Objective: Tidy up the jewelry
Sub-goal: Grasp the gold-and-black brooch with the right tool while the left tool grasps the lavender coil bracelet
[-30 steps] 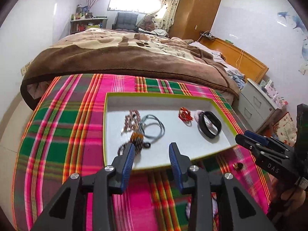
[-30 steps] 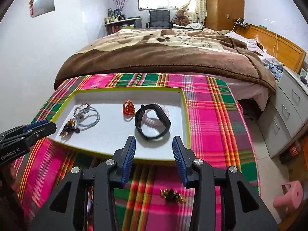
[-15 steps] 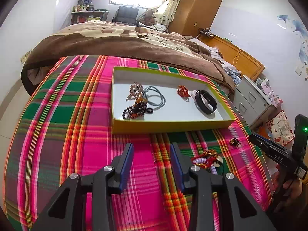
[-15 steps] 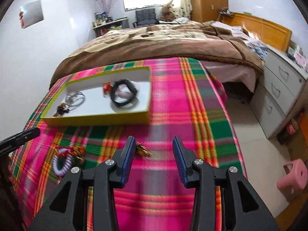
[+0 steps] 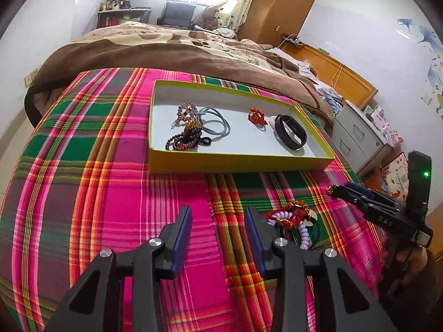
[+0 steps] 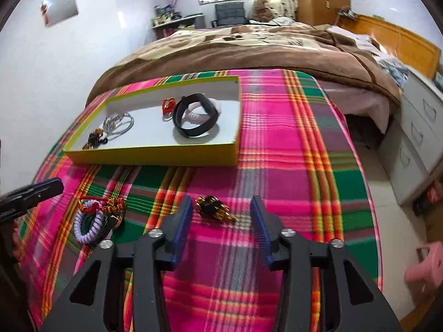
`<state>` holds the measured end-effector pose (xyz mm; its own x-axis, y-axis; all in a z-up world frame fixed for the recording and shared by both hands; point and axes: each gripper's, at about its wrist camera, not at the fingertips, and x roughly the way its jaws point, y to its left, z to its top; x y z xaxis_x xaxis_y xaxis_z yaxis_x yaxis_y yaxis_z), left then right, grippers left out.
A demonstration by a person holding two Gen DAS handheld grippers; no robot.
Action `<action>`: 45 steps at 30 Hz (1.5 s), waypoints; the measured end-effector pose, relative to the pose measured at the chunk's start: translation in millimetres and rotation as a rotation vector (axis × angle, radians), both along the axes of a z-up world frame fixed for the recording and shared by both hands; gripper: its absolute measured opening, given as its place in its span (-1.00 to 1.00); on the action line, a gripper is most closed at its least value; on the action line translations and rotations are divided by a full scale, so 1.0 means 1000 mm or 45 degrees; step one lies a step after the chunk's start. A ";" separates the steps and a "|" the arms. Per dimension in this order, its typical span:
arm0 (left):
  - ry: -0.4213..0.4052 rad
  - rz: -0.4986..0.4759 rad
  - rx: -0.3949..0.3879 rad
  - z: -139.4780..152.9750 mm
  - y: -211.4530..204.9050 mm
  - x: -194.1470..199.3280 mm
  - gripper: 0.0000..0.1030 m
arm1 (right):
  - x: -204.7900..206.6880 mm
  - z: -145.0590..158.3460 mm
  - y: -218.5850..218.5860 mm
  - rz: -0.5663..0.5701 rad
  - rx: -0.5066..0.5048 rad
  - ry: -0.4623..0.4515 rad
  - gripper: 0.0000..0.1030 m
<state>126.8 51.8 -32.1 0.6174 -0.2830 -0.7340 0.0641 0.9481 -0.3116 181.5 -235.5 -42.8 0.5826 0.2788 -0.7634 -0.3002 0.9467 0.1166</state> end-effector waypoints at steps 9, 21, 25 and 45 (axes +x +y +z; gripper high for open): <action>0.044 -0.091 -0.011 -0.009 -0.016 -0.004 -0.25 | 0.008 -0.012 0.020 0.025 -0.169 0.015 0.04; 0.022 -0.221 0.108 -0.008 -0.052 -0.008 -0.25 | -0.005 -0.009 0.022 0.013 -0.171 -0.007 -0.67; 0.021 -0.225 0.203 -0.010 -0.067 -0.005 -0.25 | -0.011 -0.008 0.019 -0.004 -0.128 0.001 -0.67; 0.011 -0.226 0.471 -0.009 -0.057 -0.035 -0.60 | -0.045 0.007 0.016 -0.021 -0.017 -0.048 -0.67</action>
<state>91.7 -5.2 -41.0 0.5762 -0.1004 -0.8111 0.2358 0.9706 0.0474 136.0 -219.7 -35.8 0.6155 0.2591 -0.7443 -0.2888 0.9529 0.0928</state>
